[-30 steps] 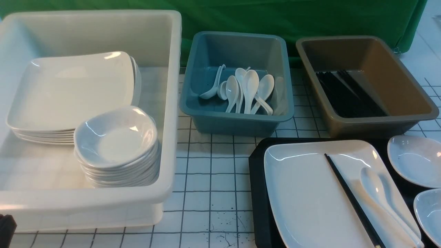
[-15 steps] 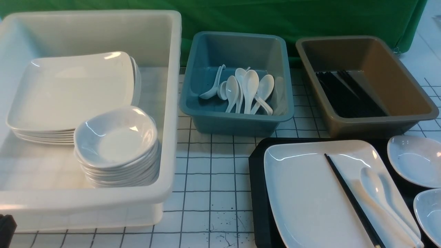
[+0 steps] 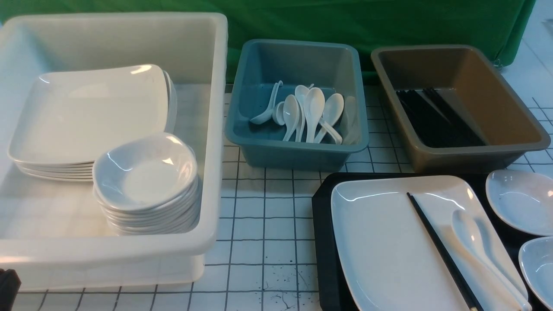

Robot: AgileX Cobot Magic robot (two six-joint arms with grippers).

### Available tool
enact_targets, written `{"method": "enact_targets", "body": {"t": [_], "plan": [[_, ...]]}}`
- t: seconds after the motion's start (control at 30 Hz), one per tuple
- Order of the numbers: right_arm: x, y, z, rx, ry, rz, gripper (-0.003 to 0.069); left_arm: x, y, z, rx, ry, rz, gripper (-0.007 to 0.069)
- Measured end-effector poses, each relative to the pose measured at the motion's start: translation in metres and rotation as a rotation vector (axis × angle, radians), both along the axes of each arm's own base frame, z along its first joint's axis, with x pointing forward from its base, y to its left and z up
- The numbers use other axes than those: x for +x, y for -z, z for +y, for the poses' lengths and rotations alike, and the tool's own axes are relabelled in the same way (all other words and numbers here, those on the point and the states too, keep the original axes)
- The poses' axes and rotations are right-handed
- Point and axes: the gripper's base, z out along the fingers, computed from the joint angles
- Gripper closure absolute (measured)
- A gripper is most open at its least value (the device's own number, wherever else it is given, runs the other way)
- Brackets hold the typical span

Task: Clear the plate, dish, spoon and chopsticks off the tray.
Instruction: Use the right arm to grab a soup spoon from the plate

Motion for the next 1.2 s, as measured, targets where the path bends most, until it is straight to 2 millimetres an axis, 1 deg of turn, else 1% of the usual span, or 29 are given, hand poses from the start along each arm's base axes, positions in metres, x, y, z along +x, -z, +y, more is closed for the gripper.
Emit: {"method": "enact_targets", "body": {"t": [0.5,0.53,0.6,0.67,0.73,0.77,0.8,0.87,0.93,1.07,1.1,1.13,1.2], "plan": [[0.0,0.0,0.0,0.0,0.0,-0.001,0.0417,0.0,0.0,0.0,0.0,0.0,0.0,0.0603],[0.0,0.0,0.0,0.023,0.002,-0.002,0.0417,0.0,0.0,0.0,0.0,0.0,0.0,0.0603],[0.0,-0.001,0.001,0.138,0.009,-0.007,0.0417,0.0,0.0,0.0,0.0,0.0,0.0,0.0603],[0.0,-0.002,0.003,0.377,0.023,0.003,0.0417,0.0,0.0,0.0,0.0,0.0,0.0,0.0603],[0.0,-0.003,0.006,0.699,0.047,0.032,0.0417,0.0,0.0,0.0,0.0,0.0,0.0,0.0603],[0.0,-0.003,0.006,0.721,0.049,0.034,0.0417,0.0,0.0,0.0,0.0,0.0,0.0,0.0603],[0.0,-0.003,0.006,0.823,0.059,0.043,0.0417,0.0,0.0,0.0,0.0,0.0,0.0,0.0603],[0.0,-0.004,0.007,0.927,0.071,0.054,0.0417,0.0,0.0,0.0,0.0,0.0,0.0,0.0603],[0.0,-0.004,0.007,0.961,0.074,0.057,0.0417,0.0,0.0,0.0,0.0,0.0,0.0,0.0603],[0.0,-0.006,0.007,0.978,0.057,0.037,0.043,0.0,0.0,0.0,0.0,0.0,0.0,0.0603],[0.0,-0.01,0.007,0.963,0.038,0.018,0.0456,0.0,0.0,0.0,0.0,0.0,0.0,0.0603],[0.0,-0.012,0.008,0.952,0.03,0.011,0.0467,0.0,0.0,0.0,0.0,0.0,0.0,0.0603],[-0.003,-0.039,0.008,0.845,-0.028,-0.057,0.0553,0.0,0.0,0.0,0.0,0.0,0.0,0.0603]]}}
